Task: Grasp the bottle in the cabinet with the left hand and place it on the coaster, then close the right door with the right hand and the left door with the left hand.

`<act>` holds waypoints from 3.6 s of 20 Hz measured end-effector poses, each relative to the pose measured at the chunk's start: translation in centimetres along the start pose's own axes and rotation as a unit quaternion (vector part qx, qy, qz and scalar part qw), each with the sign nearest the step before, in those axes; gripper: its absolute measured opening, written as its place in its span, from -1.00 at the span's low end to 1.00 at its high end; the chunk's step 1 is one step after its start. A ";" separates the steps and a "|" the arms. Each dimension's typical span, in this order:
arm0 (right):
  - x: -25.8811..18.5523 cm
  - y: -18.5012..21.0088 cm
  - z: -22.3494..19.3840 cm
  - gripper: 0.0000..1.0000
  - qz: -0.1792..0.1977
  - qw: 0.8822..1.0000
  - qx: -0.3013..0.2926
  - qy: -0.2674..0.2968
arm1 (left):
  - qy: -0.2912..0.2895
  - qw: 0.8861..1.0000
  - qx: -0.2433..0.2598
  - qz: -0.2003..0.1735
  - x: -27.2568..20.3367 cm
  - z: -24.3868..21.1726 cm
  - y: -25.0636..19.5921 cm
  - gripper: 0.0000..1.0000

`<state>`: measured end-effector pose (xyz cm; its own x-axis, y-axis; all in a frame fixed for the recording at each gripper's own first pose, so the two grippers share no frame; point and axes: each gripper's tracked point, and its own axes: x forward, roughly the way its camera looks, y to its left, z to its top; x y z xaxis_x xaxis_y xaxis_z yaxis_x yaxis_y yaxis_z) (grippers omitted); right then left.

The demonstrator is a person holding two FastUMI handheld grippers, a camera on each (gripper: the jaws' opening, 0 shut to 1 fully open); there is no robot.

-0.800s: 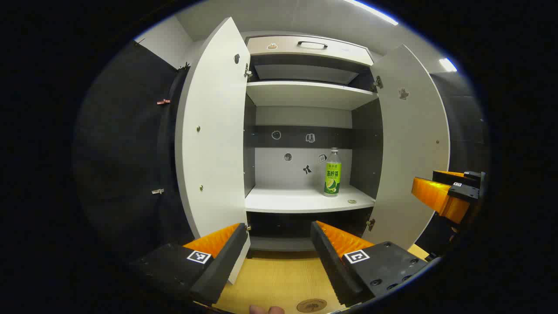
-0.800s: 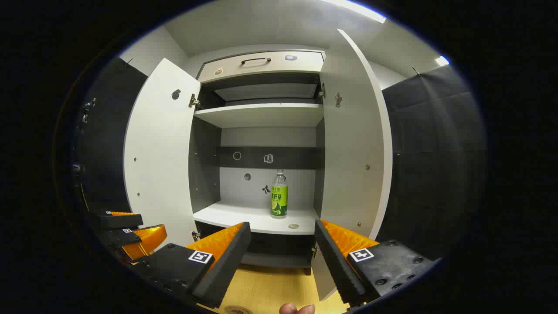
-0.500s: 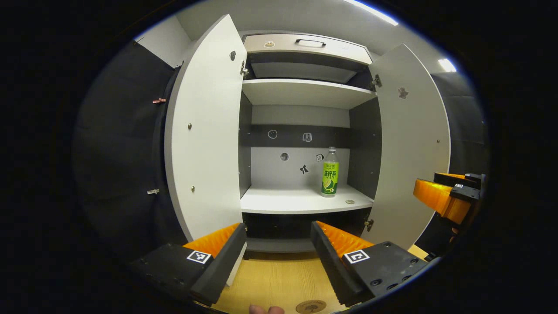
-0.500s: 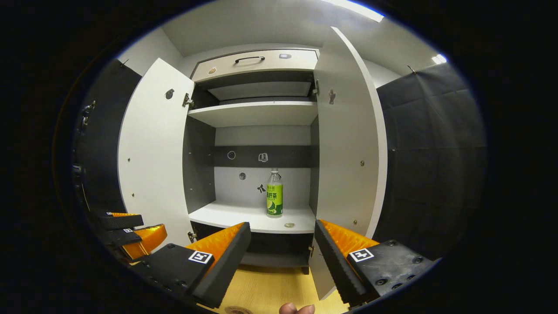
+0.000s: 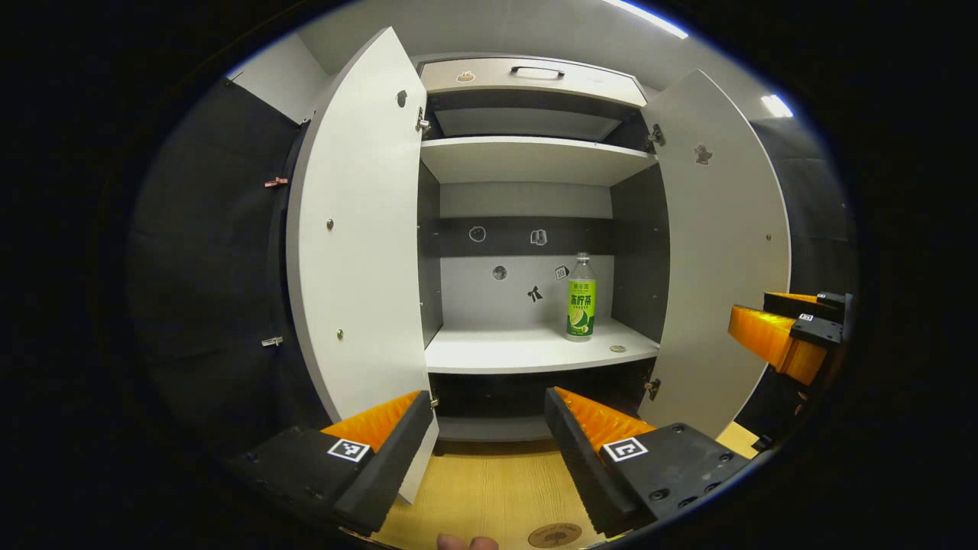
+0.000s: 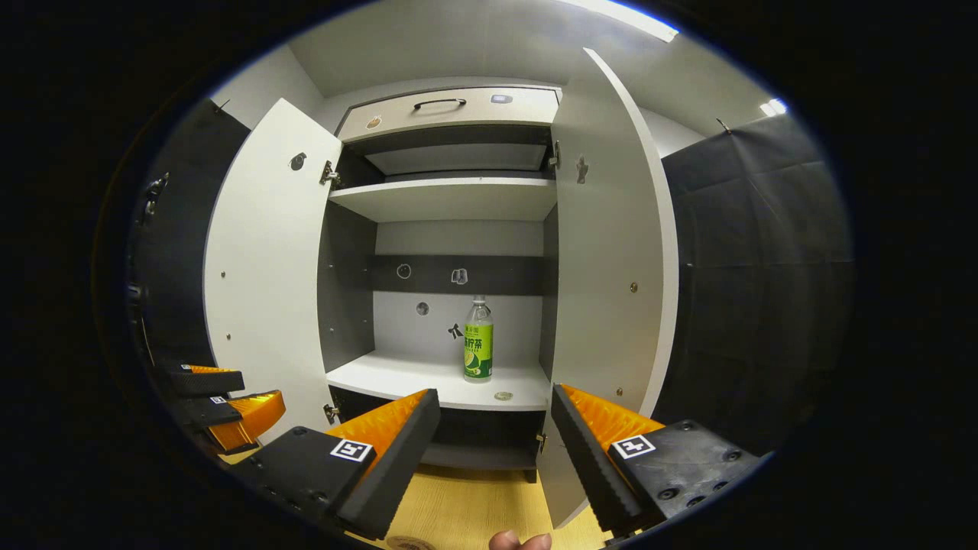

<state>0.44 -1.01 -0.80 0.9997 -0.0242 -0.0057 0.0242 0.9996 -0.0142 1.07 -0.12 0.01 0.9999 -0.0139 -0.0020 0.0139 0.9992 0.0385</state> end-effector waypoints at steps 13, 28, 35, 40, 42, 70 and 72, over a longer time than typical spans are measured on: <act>-2.1 -2.1 1.9 0.96 -0.018 0.999 0.001 -0.029 | -0.006 0.998 0.014 -0.060 4.3 0.9 -6.2 0.89; -6.1 -10.9 2.9 0.94 -0.077 0.996 0.009 -0.045 | -0.040 0.994 0.043 -0.090 27.8 4.2 -17.6 0.93; -6.2 -13.1 1.9 0.95 -0.079 0.996 0.002 -0.033 | -0.047 0.996 0.029 -0.068 35.3 5.6 -18.8 0.93; -6.1 -14.8 1.6 0.95 -0.096 0.995 -0.001 -0.030 | -0.047 0.996 0.032 -0.066 38.7 6.4 -20.1 0.93; -6.1 -15.5 1.5 0.95 -0.103 0.994 0.004 -0.027 | -0.046 0.996 0.035 -0.065 39.6 6.6 -20.6 0.93; -7.5 -15.1 3.5 0.94 -0.112 0.992 -0.010 -0.063 | -0.081 0.995 -0.016 -0.063 12.1 1.3 -8.5 0.56; -7.4 -14.7 3.6 0.94 -0.107 0.992 -0.007 -0.062 | -0.086 0.994 0.000 -0.066 9.7 -0.6 -8.2 0.56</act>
<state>-7.35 -15.52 3.02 0.9645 -0.2341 0.1219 0.2377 0.9712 -0.0155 10.66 -8.39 -0.90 0.9749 -0.1515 0.1632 0.1454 0.9882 0.0483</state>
